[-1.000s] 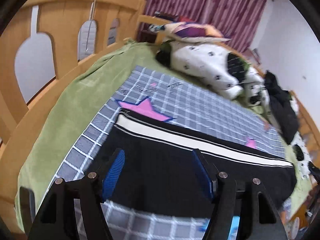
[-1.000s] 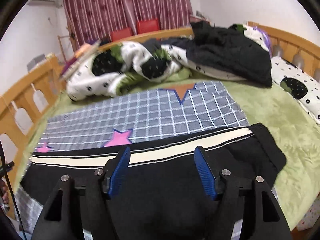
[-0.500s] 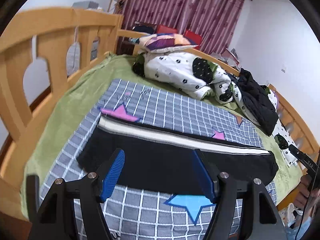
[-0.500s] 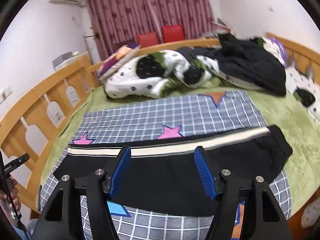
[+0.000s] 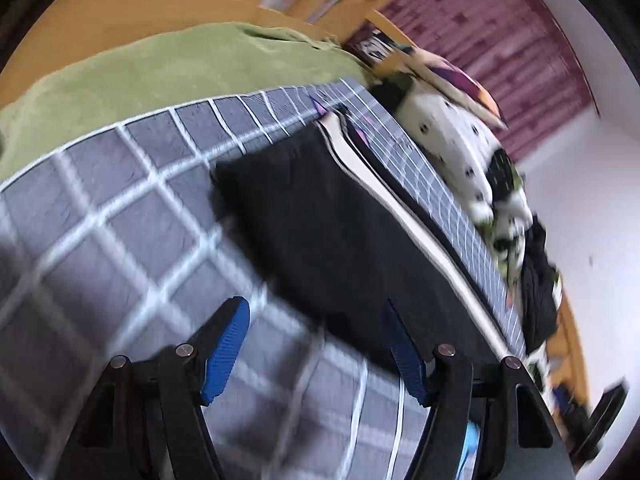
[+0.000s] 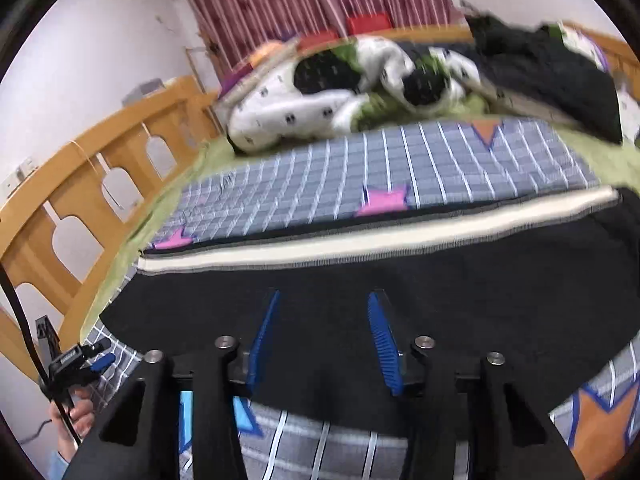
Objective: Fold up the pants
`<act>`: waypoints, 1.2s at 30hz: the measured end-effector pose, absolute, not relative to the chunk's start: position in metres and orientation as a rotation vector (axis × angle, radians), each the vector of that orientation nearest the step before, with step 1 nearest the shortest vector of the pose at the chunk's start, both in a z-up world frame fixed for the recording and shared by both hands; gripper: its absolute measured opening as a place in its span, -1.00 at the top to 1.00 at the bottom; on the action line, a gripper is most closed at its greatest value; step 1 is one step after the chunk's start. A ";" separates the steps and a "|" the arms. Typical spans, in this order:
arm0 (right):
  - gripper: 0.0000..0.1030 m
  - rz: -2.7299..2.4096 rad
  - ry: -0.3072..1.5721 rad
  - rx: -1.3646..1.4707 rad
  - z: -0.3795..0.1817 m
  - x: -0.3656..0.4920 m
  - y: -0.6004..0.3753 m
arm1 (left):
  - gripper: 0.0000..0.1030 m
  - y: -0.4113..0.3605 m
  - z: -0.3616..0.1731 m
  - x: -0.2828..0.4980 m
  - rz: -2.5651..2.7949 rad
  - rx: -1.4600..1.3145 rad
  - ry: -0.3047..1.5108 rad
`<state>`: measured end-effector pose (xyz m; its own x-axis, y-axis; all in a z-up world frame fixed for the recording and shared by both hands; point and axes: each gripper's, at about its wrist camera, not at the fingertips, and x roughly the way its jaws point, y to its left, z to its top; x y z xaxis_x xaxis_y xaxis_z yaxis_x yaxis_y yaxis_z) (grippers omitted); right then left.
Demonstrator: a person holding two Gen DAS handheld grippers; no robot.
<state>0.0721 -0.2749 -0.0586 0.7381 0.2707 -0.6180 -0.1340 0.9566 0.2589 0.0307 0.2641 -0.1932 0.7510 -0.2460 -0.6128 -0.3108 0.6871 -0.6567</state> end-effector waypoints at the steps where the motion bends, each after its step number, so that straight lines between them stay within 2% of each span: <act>1: -0.03 0.210 0.695 0.161 -0.060 0.072 -0.271 | -0.25 0.270 -0.195 0.046 0.047 -0.839 0.753; 3: -0.03 0.208 0.716 0.102 -0.069 0.075 -0.264 | -0.09 0.277 -0.198 0.065 0.074 -0.828 0.765; 7: -0.03 0.194 0.794 0.057 -0.100 0.080 -0.266 | 0.52 0.287 -0.200 0.085 0.171 -0.801 0.776; 10: -0.03 0.162 0.814 0.041 -0.116 0.077 -0.281 | 0.69 0.288 -0.190 0.085 0.238 -0.773 0.747; 12: -0.03 0.146 0.817 0.059 -0.120 0.072 -0.293 | 0.72 0.266 -0.168 0.087 0.326 -0.587 0.744; 15: -0.03 0.135 0.785 0.092 -0.115 0.064 -0.310 | 0.80 0.192 -0.112 0.093 0.404 -0.200 0.646; 19: -0.03 0.109 0.707 0.090 -0.102 0.050 -0.332 | 0.81 0.087 -0.049 0.101 0.242 -0.008 0.548; 22: -0.03 0.079 0.653 0.088 -0.093 0.038 -0.354 | 0.81 0.000 -0.027 0.100 0.078 0.064 0.523; 26: -0.03 0.022 0.588 0.106 -0.084 0.017 -0.399 | 0.82 -0.103 -0.046 0.099 -0.119 0.060 0.591; 30: -0.03 -0.058 0.553 0.187 -0.086 -0.005 -0.448 | 0.82 -0.188 -0.101 0.083 -0.317 0.064 0.720; 32: -0.03 -0.081 0.551 0.239 -0.090 -0.012 -0.467 | 0.82 -0.219 -0.133 0.076 -0.358 0.076 0.804; 34: -0.03 -0.095 0.559 0.258 -0.094 -0.015 -0.476 | 0.81 -0.233 -0.150 0.065 -0.318 0.117 0.810; 36: -0.03 -0.096 0.573 0.260 -0.097 -0.013 -0.479 | 0.68 -0.232 -0.148 0.053 -0.326 0.131 0.784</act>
<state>-0.0127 -0.4786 -0.0973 0.8366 -0.0180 -0.5475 0.1620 0.9629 0.2159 0.0527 -0.2325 -0.1482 0.6610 -0.2391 -0.7113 0.3355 0.9420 -0.0048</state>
